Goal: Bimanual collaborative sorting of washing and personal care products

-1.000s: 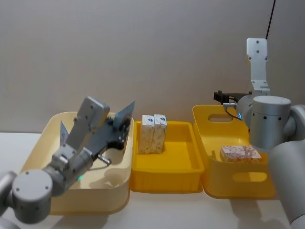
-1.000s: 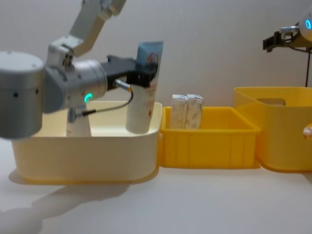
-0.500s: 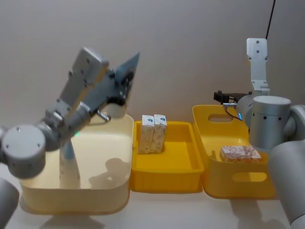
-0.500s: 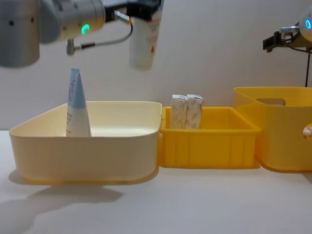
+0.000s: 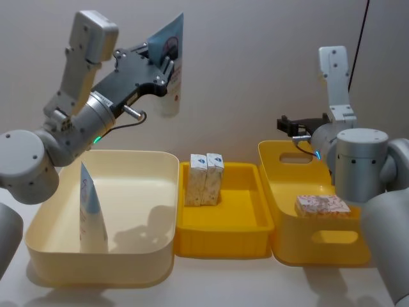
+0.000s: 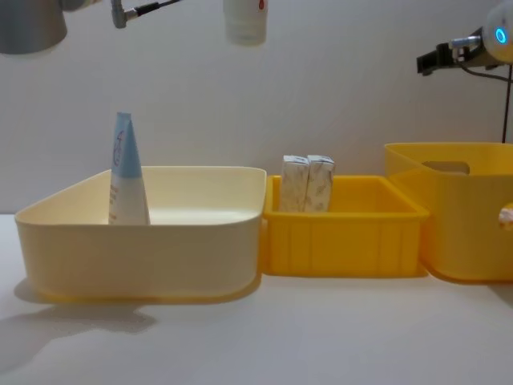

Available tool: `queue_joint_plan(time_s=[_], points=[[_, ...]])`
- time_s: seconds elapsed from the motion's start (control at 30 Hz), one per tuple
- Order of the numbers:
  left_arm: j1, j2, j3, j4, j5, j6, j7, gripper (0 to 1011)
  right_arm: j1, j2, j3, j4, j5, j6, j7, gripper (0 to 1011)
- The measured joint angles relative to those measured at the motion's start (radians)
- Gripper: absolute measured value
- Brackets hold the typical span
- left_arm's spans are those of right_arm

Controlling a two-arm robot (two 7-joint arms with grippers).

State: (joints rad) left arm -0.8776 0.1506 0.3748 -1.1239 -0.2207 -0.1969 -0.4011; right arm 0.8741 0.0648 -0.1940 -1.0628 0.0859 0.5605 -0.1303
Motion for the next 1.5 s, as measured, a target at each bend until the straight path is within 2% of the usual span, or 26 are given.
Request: queue_joint_plan(time_s=[0.3,0.6,0.67,0.7,1.07,1.27,1.5], points=[[-0.016,-0.021,-0.031,0.066,-0.070,-0.024,-0.044,199,-0.014,0.035,-0.048,-0.038,-0.015,-0.039,0.094,1001],[-0.026,-0.036,-0.040,0.121,-0.112,-0.032,-0.074,199,-0.029,0.080,-0.107,-0.084,-0.027,-0.096,0.220,1001],[-0.029,-0.040,-0.041,0.133,-0.120,-0.033,-0.080,199,-0.029,0.084,-0.111,-0.086,-0.028,-0.101,0.230,1001],[-0.031,-0.042,-0.041,0.140,-0.125,-0.033,-0.084,199,-0.029,0.092,-0.119,-0.088,-0.029,-0.116,0.257,1001],[-0.028,-0.049,-0.042,0.153,-0.141,-0.030,-0.089,197,-0.015,0.106,-0.151,-0.077,-0.034,-0.143,0.343,1001],[-0.020,-0.050,-0.043,0.144,-0.142,-0.023,-0.082,199,-0.001,0.116,-0.174,-0.067,-0.034,-0.145,0.414,1001],[-0.018,-0.054,-0.042,0.145,-0.142,-0.021,-0.078,199,0.027,0.134,-0.209,-0.052,-0.022,-0.133,0.526,1001]])
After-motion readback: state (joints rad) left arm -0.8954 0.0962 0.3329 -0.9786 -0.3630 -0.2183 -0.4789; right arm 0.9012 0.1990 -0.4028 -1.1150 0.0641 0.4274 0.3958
